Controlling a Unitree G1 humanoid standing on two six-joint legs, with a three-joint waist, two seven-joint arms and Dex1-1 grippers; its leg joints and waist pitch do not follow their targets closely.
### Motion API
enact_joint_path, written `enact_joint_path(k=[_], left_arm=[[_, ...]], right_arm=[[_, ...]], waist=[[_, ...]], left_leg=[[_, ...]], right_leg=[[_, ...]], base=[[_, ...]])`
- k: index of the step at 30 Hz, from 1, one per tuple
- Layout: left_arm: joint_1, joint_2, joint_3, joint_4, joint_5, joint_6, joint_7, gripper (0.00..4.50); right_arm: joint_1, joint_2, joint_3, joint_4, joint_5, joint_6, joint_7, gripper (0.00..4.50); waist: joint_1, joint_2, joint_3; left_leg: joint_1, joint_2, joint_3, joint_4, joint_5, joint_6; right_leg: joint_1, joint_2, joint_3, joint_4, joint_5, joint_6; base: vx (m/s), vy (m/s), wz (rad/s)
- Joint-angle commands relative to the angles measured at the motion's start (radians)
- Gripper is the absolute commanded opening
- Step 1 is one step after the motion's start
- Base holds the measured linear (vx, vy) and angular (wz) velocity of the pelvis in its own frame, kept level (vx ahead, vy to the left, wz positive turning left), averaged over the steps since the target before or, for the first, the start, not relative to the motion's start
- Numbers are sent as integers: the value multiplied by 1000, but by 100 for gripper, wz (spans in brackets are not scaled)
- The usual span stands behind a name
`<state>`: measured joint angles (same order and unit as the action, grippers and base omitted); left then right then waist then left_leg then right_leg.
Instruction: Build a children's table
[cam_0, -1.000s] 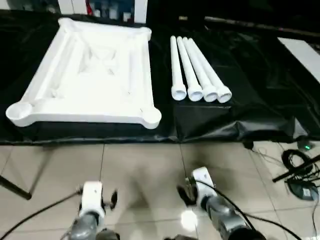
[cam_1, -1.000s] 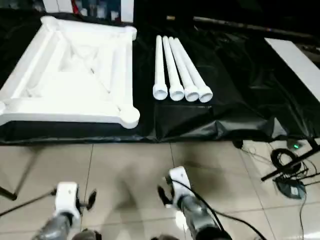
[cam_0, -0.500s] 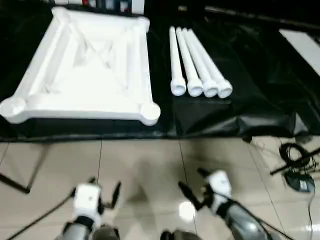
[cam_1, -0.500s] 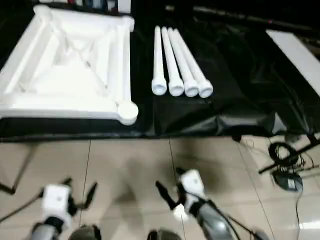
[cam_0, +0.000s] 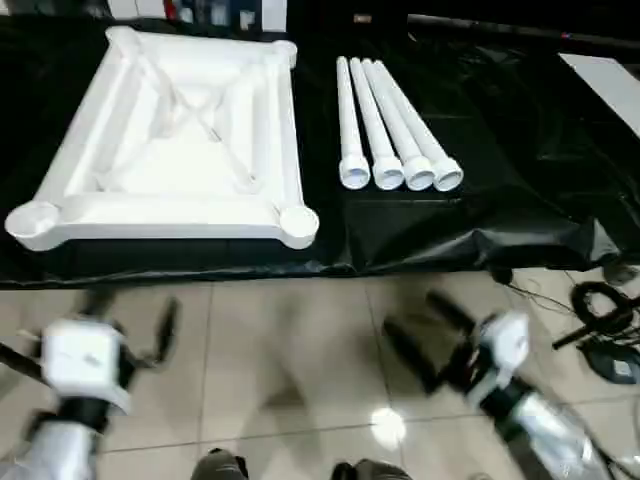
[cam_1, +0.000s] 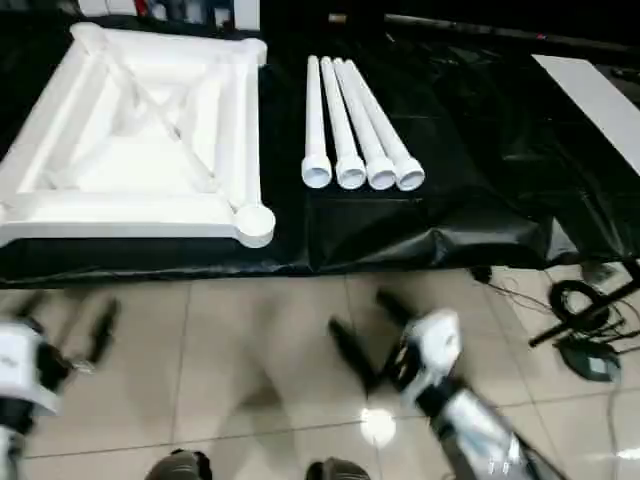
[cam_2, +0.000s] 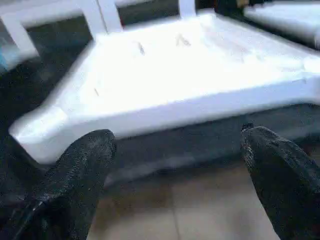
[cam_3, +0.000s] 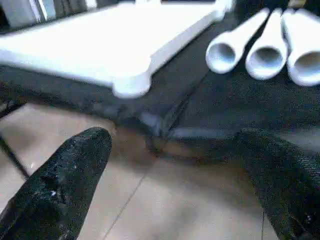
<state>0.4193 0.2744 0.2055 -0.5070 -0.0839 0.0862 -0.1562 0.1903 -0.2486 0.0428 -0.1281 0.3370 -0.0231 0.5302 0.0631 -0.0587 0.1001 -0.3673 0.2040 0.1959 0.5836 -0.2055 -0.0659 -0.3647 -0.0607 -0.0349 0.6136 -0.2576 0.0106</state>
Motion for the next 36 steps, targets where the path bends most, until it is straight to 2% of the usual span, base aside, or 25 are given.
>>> enact_joint_path(k=[1,3,5,7,10,11,14,16,18,19,20,21,22,23,24,25,26,27,29,30,31,33,34,35,36], left_arm=[[-33,17,43,-36,17,50,27,446],[-100,54,117,-49,1,96,47,446],[-124,71,155,-56,-22,125,56,446],[-159,131,229,-49,-96,172,45,446],[-149,181,246,-48,-96,191,-5,446],[-151,184,254,-50,-100,203,-12,446],[-199,185,290,-32,-127,238,-2,446],[-261,199,314,-14,-169,278,5,446],[-283,207,320,-10,-194,297,7,446],[-311,218,307,13,-220,292,-16,446],[-349,220,277,51,-275,268,-83,446],[-353,220,274,54,-279,264,-90,446],[-396,195,251,80,-320,237,-128,446],[-417,178,238,97,-319,227,-128,446],[-428,169,231,105,-319,222,-127,446],[-452,147,209,122,-321,219,-136,446],[-495,113,150,178,-286,177,-154,446],[-519,98,96,229,-224,109,-165,446],[-537,82,66,265,-204,92,-168,446],[-553,67,41,294,-187,86,-164,446],[-572,46,28,320,-189,91,-148,446],[-598,24,-9,371,-170,94,-126,446],[-596,23,-59,393,-140,78,-140,446],[-589,24,-80,399,-125,67,-148,446],[-587,23,-88,401,-119,62,-151,446]], right_arm=[[-43,12,-34,53,-5,-10,-43,450],[-96,53,-60,110,-11,-32,-92,450],[-109,72,-68,112,-5,-21,-116,450],[-116,113,-60,69,-1,25,-163,450],[-95,98,-16,23,-46,42,-154,450],[-91,88,-16,10,-43,49,-151,450],[-104,65,-61,14,-6,57,-155,450],[-136,68,-103,33,15,64,-164,450],[-149,71,-114,36,21,70,-167,450],[-171,77,-124,42,35,72,-167,450],[-206,93,-139,57,64,81,-181,450],[-209,95,-140,59,65,80,-183,450],[-238,110,-148,79,90,77,-191,450],[-251,109,-143,94,69,70,-203,450],[-258,108,-140,102,58,66,-209,450],[-273,111,-140,112,60,73,-207,450],[-300,117,-134,130,55,88,-205,450],[-317,120,-126,137,52,96,-198,450],[-329,117,-118,143,47,99,-187,450],[-342,117,-117,147,48,99,-178,450],[-355,118,-121,154,54,101,-174,450],[-377,123,-112,182,39,96,-177,450],[-395,113,-102,226,-15,89,-216,450],[-404,105,-99,247,-44,89,-242,450],[-406,102,-98,254,-54,89,-252,450]], waist=[[22,29,-64],[37,37,-66],[53,45,-68],[67,45,-72],[73,53,-81],[73,49,-81],[81,58,-86],[82,49,-87],[81,49,-89],[70,4,-89],[73,20,-90],[67,21,-93],[60,12,-92],[57,18,-96],[51,2,-97],[50,8,-100],[46,-22,-97],[44,-31,-100],[42,-29,-107],[42,-14,-108],[37,-23,-107],[30,-28,-112],[24,-42,-111],[21,-37,-108],[20,-41,-109]], left_leg=[[13,35,-32,-64,-106,34],[13,31,-33,-64,-110,36],[15,27,-32,-64,-155,18],[15,28,-34,-65,-151,10],[15,28,-37,-66,-149,-1],[17,30,-36,-68,-154,-10],[23,30,-35,-70,-190,-35],[23,28,-34,-72,-216,-43],[24,26,-37,-74,-225,-53],[19,27,-32,-74,-213,-42],[25,23,-33,-75,-212,-41],[27,25,-33,-77,-221,-48],[23,27,-33,-78,-215,-52],[23,27,-34,-80,-222,-67],[26,28,-31,-78,-217,-69],[28,27,-31,-75,-210,-75],[16,25,-29,-76,-176,-62],[26,26,-26,-72,-164,-54],[24,29,-30,-71,-152,-61],[24,29,-31,-72,-145,-67],[25,30,-31,-71,-149,-77],[24,28,-30,-66,-135,-79],[21,27,-28,-64,-133,-74],[22,28,-28,-67,-147,-78],[21,28,-27,-66,-145,-79]], right_leg=[[33,-64,40,-49,221,-183],[31,-66,39,-50,199,-182],[24,-66,41,-54,104,-186],[24,-66,41,-50,82,-174],[21,-59,39,-49,67,-140],[19,-59,40,-48,55,-132],[13,-58,41,-50,28,-115],[13,-57,41,-53,12,-109],[12,-58,39,-50,-6,-107],[18,-56,39,-57,-16,-98],[11,-60,41,-54,-69,-89],[7,-61,41,-57,-98,-85],[9,-59,41,-58,-95,-83],[9,-60,39,-55,-97,-80],[7,-57,39,-58,-84,-79],[7,-58,40,-53,-49,-83],[17,-60,41,-51,-47,-72],[9,-60,41,-55,-51,-63],[15,-63,39,-51,-23,-51],[14,-62,38,-49,2,-50],[13,-58,36,-47,35,-53],[16,-57,35,-44,84,-68],[18,-57,36,-45,84,-76],[15,-58,36,-49,40,-76],[16,-59,37,-51,31,-75]], base=[[0,0,0],[0,0,0],[0,0,0],[0,0,0],[0,0,0],[0,0,0],[0,0,0],[0,0,0],[0,0,0],[0,0,0],[0,0,0],[0,0,0],[0,0,0],[0,0,0],[0,0,0],[0,0,0],[0,0,0],[0,0,0],[0,0,0],[0,0,0],[0,0,0],[0,0,0],[0,0,0],[0,0,0],[0,0,0]])
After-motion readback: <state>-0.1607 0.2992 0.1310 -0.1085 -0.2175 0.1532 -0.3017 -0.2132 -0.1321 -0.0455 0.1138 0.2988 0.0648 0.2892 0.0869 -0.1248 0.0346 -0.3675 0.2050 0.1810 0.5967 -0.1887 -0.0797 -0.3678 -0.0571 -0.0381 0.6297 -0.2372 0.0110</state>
